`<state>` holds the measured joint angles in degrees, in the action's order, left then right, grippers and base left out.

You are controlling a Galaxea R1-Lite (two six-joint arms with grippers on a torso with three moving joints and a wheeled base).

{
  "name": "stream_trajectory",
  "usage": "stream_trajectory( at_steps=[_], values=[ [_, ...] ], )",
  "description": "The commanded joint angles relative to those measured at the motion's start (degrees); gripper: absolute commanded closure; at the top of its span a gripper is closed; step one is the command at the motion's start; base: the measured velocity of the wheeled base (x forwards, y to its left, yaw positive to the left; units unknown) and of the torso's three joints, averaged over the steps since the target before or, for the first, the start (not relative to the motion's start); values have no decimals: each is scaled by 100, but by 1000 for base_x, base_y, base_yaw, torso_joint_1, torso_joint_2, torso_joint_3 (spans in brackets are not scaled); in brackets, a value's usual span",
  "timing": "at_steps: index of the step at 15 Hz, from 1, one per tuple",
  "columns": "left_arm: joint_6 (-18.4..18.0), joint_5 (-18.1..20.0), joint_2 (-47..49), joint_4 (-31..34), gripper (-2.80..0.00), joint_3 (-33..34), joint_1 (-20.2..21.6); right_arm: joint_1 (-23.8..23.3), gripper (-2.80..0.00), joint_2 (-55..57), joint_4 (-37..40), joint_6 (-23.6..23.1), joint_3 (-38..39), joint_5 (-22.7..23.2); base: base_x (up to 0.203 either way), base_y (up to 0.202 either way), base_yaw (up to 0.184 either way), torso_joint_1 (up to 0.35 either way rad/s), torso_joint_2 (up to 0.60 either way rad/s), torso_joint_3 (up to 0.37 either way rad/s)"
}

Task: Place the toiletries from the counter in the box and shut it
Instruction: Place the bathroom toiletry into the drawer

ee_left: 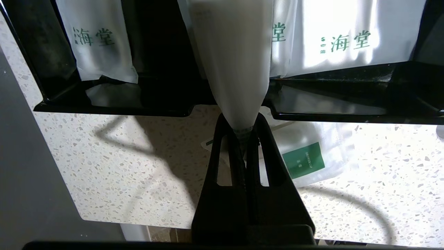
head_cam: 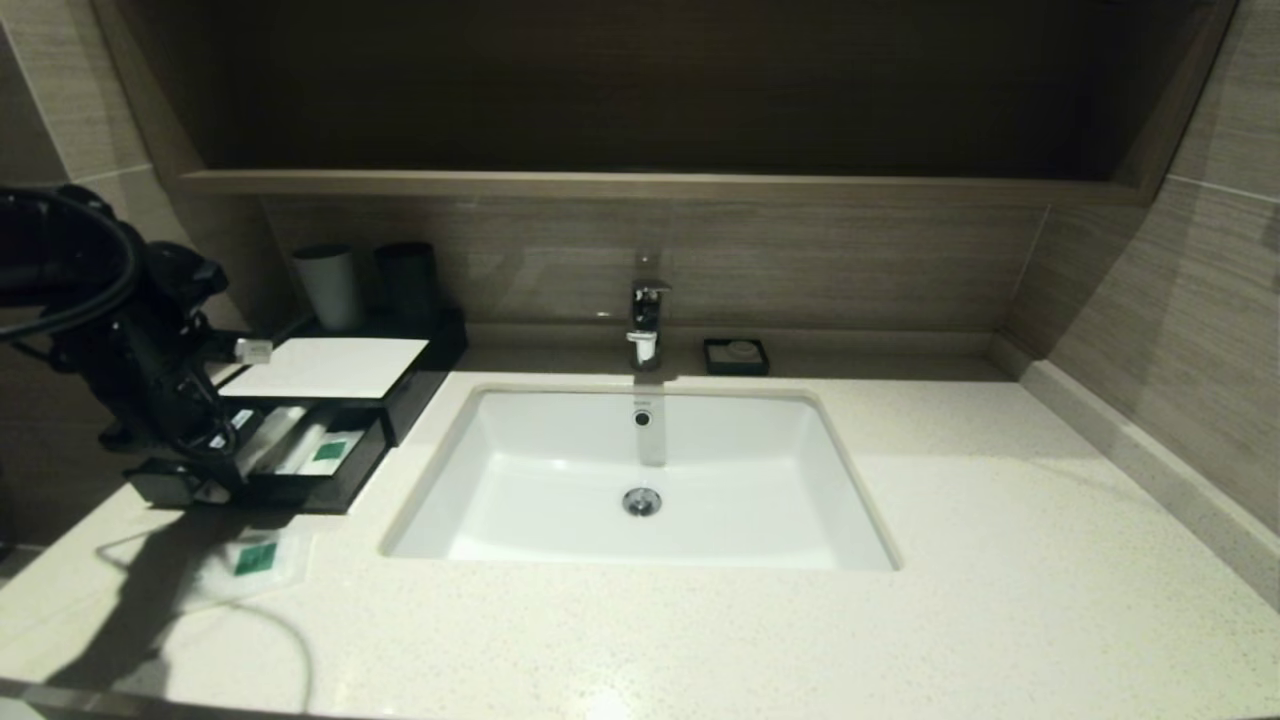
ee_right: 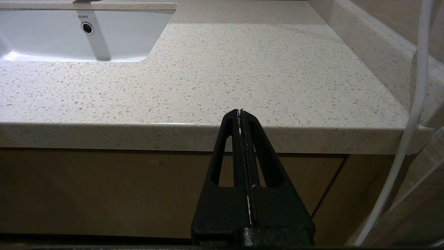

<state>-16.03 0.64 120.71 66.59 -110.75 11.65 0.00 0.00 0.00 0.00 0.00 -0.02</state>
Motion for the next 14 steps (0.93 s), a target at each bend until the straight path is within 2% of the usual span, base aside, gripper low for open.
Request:
stream_trajectory(
  at_steps=[1, 8, 9, 10, 14],
  values=[
    [-6, 6, 75, 32, 0, 1, -10, 0, 0, 0, 0, 0, 0, 2, 0, 0, 0, 0, 0, 0],
    [135, 6, 41, -225, 0, 1, -93, 0, 0, 0, 0, 0, 0, 2, 0, 0, 0, 0, 0, 0],
    [138, 15, 41, -225, -180, 1, -93, 0, 0, 0, 0, 0, 0, 2, 0, 0, 0, 0, 0, 0],
    [144, 15, 32, -225, -280, 1, -93, 0, 0, 0, 0, 0, 0, 2, 0, 0, 0, 0, 0, 0],
    [148, 2, -103, -225, -280, 1, -85, 0, 0, 0, 0, 0, 0, 2, 0, 0, 0, 0, 0, 0]
  ],
)
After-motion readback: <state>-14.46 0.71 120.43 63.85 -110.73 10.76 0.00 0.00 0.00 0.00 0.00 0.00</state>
